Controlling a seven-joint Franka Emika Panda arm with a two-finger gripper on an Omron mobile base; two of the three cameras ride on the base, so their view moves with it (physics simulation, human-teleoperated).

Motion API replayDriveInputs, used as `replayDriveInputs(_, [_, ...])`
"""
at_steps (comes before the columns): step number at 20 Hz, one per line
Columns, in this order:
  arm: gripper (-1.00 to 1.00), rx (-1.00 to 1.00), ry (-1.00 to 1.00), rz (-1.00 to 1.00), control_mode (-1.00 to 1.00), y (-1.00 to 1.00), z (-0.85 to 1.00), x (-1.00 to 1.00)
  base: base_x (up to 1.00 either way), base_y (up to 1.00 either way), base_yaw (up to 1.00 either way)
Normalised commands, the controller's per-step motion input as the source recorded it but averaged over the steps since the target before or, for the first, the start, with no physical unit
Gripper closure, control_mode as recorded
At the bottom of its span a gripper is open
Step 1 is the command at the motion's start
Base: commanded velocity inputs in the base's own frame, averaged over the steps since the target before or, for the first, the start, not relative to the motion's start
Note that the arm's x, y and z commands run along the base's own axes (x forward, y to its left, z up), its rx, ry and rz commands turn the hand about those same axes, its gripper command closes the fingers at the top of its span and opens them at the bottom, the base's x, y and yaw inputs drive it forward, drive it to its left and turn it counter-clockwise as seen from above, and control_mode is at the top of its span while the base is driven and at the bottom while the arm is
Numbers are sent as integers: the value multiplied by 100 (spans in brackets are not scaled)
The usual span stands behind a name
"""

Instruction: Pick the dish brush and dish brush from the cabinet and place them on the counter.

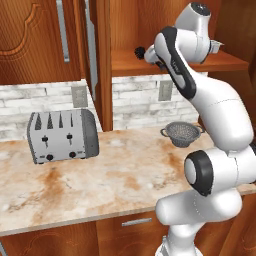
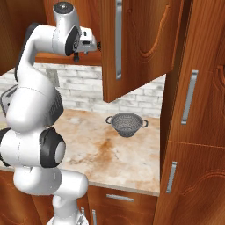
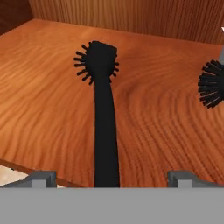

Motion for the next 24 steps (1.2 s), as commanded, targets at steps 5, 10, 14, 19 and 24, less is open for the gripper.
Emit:
replayDriveInputs(5, [-100, 0, 0, 1, -100, 0, -3, 19, 0, 0, 0])
replayDriveInputs(10, [-100, 0, 1, 0, -100, 8, -5, 4, 0, 0, 0])
replayDriveInputs(14, [-100, 0, 2, 0, -100, 0, -12, 2, 0, 0, 0])
replayDriveInputs(19, [-100, 0, 3, 0, -100, 0, -15, 4, 0, 0, 0])
replayDriveInputs(24, [-100, 0, 1, 0, -100, 0, -12, 2, 0, 0, 0])
